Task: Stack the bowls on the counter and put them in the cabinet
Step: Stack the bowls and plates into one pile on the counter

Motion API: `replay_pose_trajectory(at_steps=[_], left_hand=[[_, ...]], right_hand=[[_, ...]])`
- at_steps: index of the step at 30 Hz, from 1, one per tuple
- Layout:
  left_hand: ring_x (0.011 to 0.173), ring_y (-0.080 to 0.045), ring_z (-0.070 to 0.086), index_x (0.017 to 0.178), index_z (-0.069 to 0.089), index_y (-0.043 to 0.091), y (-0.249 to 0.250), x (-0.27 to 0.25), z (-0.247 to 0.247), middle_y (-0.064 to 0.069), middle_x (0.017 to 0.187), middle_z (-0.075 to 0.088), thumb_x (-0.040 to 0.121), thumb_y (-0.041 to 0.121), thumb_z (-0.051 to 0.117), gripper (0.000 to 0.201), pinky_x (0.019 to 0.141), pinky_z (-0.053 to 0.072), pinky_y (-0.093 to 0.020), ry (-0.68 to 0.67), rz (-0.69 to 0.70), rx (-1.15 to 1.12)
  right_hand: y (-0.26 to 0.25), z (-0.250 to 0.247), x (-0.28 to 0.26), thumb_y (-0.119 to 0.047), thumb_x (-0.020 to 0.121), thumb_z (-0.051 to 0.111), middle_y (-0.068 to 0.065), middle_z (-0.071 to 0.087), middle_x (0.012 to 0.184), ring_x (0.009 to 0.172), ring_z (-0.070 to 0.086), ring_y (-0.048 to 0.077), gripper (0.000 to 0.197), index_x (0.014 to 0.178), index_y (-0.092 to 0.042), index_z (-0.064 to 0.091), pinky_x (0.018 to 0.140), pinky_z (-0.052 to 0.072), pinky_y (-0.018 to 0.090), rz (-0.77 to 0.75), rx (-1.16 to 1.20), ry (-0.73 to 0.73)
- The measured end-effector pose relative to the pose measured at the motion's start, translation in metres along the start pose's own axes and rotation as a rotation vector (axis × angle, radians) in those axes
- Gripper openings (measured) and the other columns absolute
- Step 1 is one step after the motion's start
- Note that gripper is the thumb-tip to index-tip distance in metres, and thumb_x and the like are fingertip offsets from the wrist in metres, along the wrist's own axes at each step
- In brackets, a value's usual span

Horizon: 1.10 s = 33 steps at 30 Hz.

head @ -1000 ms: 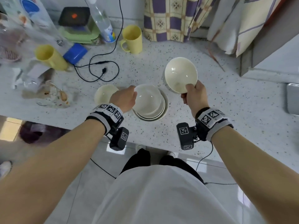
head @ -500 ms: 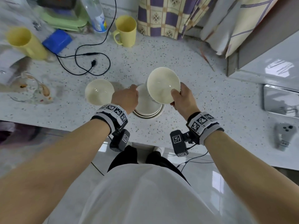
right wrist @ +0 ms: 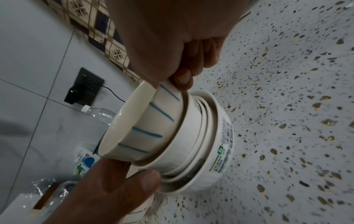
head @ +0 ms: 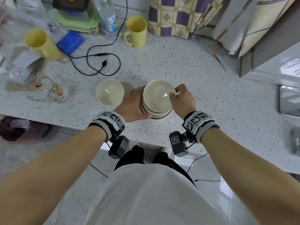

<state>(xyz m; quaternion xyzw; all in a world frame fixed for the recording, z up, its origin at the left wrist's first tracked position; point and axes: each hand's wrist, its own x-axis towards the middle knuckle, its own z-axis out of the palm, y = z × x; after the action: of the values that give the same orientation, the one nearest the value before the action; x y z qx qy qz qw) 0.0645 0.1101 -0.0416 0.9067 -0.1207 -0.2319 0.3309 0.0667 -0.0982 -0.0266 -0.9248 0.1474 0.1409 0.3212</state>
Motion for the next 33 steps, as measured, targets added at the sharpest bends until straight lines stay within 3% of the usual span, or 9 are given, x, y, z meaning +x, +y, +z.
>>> replay_pose_trajectory(at_steps=[5,11,16,21,24,29,33], left_hand=[[0.138,-0.029,0.033,0.148,0.03,0.03,0.001,0.01,0.003,-0.001,0.145,0.045,0.06,0.048,0.088,0.106,0.111,0.027,-0.049,0.03,-0.052,0.05],[0.137,-0.026,0.032,0.146,0.031,0.031,-0.009,0.014,0.012,0.002,0.143,0.046,0.058,0.046,0.088,0.106,0.109,0.023,-0.048,0.069,-0.037,0.044],[0.136,-0.023,0.031,0.145,0.033,0.025,-0.012,0.014,0.02,0.0,0.14,0.046,0.055,0.04,0.092,0.109,0.11,0.022,-0.046,0.124,-0.045,0.045],[0.137,-0.023,0.028,0.145,0.033,0.025,-0.013,0.012,0.025,-0.002,0.141,0.043,0.056,0.039,0.092,0.107,0.111,0.021,-0.045,0.166,-0.052,0.023],[0.138,-0.024,0.027,0.147,0.03,0.024,-0.015,0.01,0.025,0.0,0.143,0.041,0.058,0.043,0.089,0.108,0.111,0.021,-0.046,0.162,-0.038,0.056],[0.144,-0.025,0.021,0.154,0.021,0.024,-0.018,0.011,0.028,0.0,0.154,0.032,0.062,0.052,0.085,0.116,0.115,0.021,-0.05,0.125,-0.068,0.123],[0.146,-0.026,0.017,0.156,0.016,0.025,-0.018,0.008,0.023,0.0,0.157,0.025,0.069,0.051,0.081,0.111,0.116,0.018,-0.051,0.073,-0.048,0.132]], right_hand=[[-0.001,0.003,0.002,-0.03,0.097,0.048,0.007,0.062,0.088,0.087,0.065,0.032,0.028,0.117,-0.011,0.051,0.074,0.054,0.04,0.004,-0.071,-0.005],[0.001,0.001,0.001,-0.022,0.097,0.045,0.011,0.067,0.12,0.106,0.063,0.032,0.043,0.14,-0.024,0.049,0.082,0.048,0.036,-0.055,-0.066,-0.077],[0.0,0.0,0.001,-0.022,0.097,0.045,0.012,0.069,0.11,0.102,0.063,0.033,0.043,0.139,-0.026,0.051,0.081,0.049,0.036,-0.064,-0.071,-0.081],[0.003,0.006,0.0,-0.023,0.098,0.044,0.013,0.07,0.112,0.101,0.065,0.035,0.043,0.14,-0.025,0.049,0.081,0.05,0.038,-0.1,-0.117,-0.021],[0.005,0.01,0.0,-0.023,0.099,0.044,0.013,0.071,0.11,0.1,0.065,0.036,0.041,0.14,-0.023,0.05,0.076,0.045,0.034,-0.116,-0.137,0.004],[0.006,0.01,0.004,-0.026,0.099,0.043,0.012,0.069,0.116,0.104,0.064,0.035,0.04,0.138,-0.023,0.05,0.079,0.045,0.036,-0.098,-0.163,-0.006],[0.006,0.01,0.003,-0.027,0.099,0.043,0.011,0.069,0.118,0.105,0.063,0.034,0.04,0.138,-0.024,0.05,0.078,0.04,0.034,-0.083,-0.156,-0.011]])
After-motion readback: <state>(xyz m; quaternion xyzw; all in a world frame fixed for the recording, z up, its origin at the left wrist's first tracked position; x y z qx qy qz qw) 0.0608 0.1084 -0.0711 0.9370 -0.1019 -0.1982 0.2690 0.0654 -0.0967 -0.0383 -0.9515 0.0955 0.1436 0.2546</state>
